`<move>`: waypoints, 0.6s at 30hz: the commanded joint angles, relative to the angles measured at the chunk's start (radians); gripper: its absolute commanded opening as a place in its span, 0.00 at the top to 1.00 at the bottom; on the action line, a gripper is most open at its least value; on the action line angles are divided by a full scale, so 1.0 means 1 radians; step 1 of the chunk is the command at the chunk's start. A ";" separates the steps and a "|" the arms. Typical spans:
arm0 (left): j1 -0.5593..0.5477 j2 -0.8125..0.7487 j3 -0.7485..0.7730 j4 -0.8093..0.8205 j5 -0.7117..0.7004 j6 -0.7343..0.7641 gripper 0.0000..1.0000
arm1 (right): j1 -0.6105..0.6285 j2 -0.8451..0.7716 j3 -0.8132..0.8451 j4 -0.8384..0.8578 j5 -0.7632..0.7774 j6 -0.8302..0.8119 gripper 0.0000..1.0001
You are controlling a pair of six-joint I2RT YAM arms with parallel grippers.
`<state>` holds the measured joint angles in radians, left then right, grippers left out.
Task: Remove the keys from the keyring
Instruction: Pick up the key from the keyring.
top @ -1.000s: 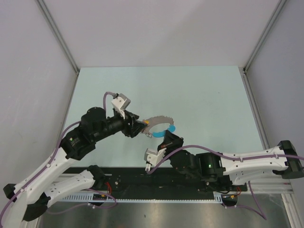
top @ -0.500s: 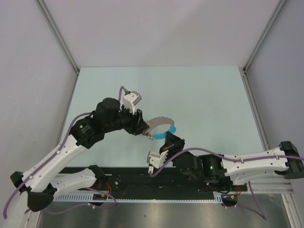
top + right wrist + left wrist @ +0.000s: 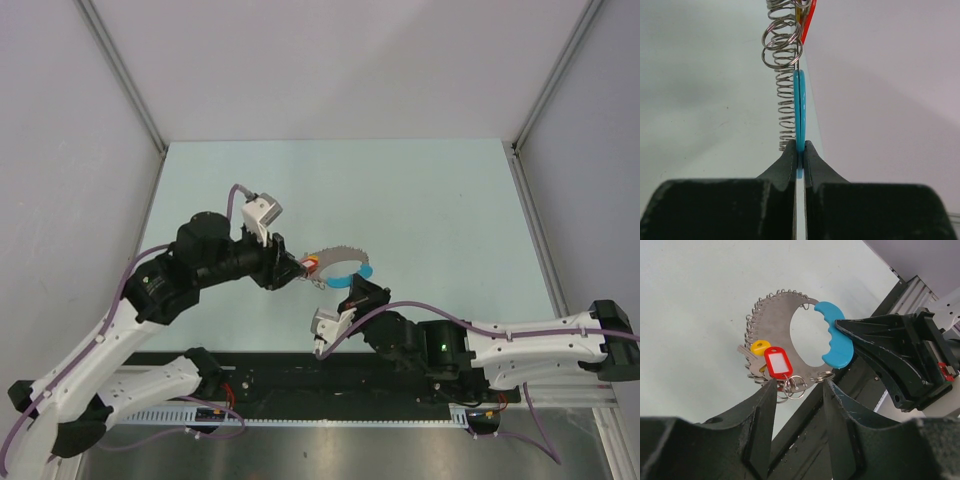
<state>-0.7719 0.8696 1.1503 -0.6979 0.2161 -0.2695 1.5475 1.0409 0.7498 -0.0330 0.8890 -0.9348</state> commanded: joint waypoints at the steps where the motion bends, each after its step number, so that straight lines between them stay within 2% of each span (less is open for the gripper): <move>1: 0.005 -0.006 0.032 -0.003 0.029 0.018 0.54 | -0.012 -0.027 0.006 0.038 -0.001 0.047 1.00; 10: 0.005 0.016 -0.017 0.057 0.006 0.061 0.55 | -0.006 -0.024 0.006 0.045 -0.007 0.054 1.00; 14: 0.005 0.040 -0.012 0.035 -0.064 0.085 0.58 | 0.002 -0.019 0.008 0.051 0.001 0.053 1.00; 18: 0.005 0.058 -0.017 0.026 -0.054 0.101 0.61 | 0.002 -0.018 0.008 0.058 -0.002 0.056 1.00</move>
<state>-0.7719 0.9157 1.1332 -0.6724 0.1730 -0.2184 1.5417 1.0409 0.7498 -0.0399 0.8738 -0.8917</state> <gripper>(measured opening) 0.402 0.033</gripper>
